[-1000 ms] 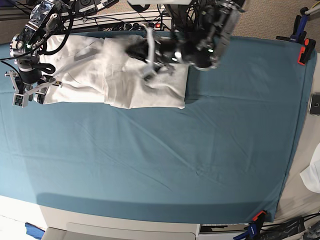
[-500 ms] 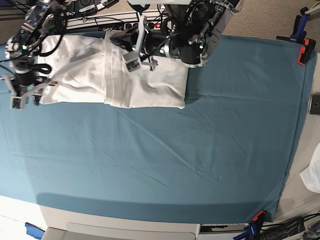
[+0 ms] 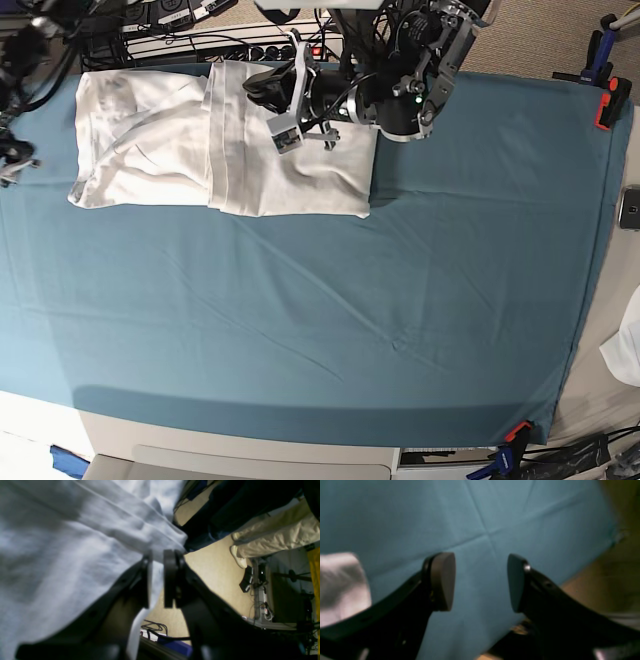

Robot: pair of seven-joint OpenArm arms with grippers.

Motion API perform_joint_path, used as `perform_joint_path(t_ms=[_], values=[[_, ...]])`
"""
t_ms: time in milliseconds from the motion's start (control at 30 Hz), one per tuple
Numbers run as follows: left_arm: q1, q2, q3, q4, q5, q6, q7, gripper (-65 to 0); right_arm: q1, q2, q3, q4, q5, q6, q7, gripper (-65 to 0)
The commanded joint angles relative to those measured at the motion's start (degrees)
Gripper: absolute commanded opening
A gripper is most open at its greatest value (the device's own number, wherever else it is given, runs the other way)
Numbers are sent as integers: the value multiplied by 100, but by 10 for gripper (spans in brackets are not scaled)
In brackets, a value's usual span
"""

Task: Fold the T-shirt properly
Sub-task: 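Hold the fold with the left gripper while the right gripper grasps the collar end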

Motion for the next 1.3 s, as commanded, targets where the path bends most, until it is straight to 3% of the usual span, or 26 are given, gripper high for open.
perform_joint_path(t_ms=[0,100,167,400,533,600,800,1067,1267], values=[[-42,48,15,98,-122,-24,-127,-555,140,258,247,-105,428,70,-57,-319],[-42,48,15,98,-125,-26,-127,-555,426,549,909,-756,2538,828,-988,-319],[-42,50,15,98,-125,-26,-129,-555,529,739,1213,-1204,3576,1364,-1443,-319],[-44,50,15,96,-59,-26,-173,-555,509,1182,1290,-3121,5980,2253,-2645,-319],[-44,48,15,96,-57,-26,-170,-555,509,1207,1281,-4229,7066,2290,-2651,-319],[-44,48,15,96,-57,-26,-170,-555,509,1207,1281,-4583,7348,2290,-2651,-319],[-44,50,15,96,-59,-26,-175,-555,494,1209,1180,-4852,7302,2290,-2651,-319],[-46,50,15,96,-57,-26,-216,-555,498,1154,42,-4852,7353,2290,-2651,-319],[-44,66,15,96,-57,-26,-219,-555,496,986,-195,-4852,7355,2290,-2651,-319]])
